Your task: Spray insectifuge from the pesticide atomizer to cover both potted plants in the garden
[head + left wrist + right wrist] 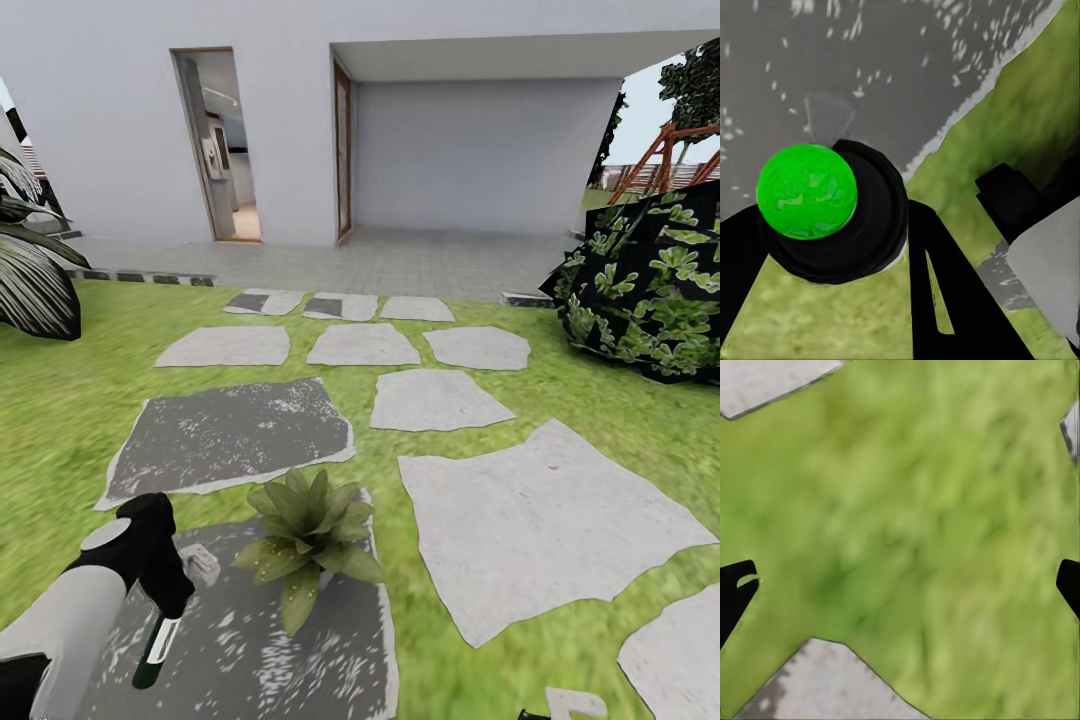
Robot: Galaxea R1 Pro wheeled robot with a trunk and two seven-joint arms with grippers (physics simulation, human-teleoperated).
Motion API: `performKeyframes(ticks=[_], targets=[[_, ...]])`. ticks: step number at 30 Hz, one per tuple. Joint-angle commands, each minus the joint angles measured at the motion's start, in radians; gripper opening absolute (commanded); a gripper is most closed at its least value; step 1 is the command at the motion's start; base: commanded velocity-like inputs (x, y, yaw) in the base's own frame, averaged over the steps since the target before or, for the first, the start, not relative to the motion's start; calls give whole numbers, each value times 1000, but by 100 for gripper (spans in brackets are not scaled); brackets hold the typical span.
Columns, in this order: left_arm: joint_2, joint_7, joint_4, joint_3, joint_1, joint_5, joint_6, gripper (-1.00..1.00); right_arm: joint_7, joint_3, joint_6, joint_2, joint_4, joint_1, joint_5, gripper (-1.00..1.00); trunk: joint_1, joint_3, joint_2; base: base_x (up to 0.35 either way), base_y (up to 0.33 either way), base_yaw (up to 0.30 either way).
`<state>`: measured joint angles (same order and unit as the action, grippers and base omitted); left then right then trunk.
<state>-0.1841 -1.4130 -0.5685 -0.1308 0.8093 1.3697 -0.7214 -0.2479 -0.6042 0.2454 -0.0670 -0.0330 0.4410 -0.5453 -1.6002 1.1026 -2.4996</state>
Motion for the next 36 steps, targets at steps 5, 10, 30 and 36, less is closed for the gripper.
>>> performKeyframes(ticks=[5,10,30,36], targets=[[3,-9,-25,-6,2,9,-14,-100,-1,-6,49,-3,2,1,-15,100,0,1,0,0,-220,0],[-3,-4,-27,-46,-3,8,-15,-100,0,-4,51,-2,2,1,-19,100,0,1,0,-12,-272,0],[14,66,-24,-130,-2,20,-19,-100,-2,-3,52,-7,1,1,-96,100,0,11,0,-82,-263,66],[14,66,-24,-125,-2,20,-25,-100,-2,-3,52,-7,1,1,-96,100,0,19,0,63,-276,170]])
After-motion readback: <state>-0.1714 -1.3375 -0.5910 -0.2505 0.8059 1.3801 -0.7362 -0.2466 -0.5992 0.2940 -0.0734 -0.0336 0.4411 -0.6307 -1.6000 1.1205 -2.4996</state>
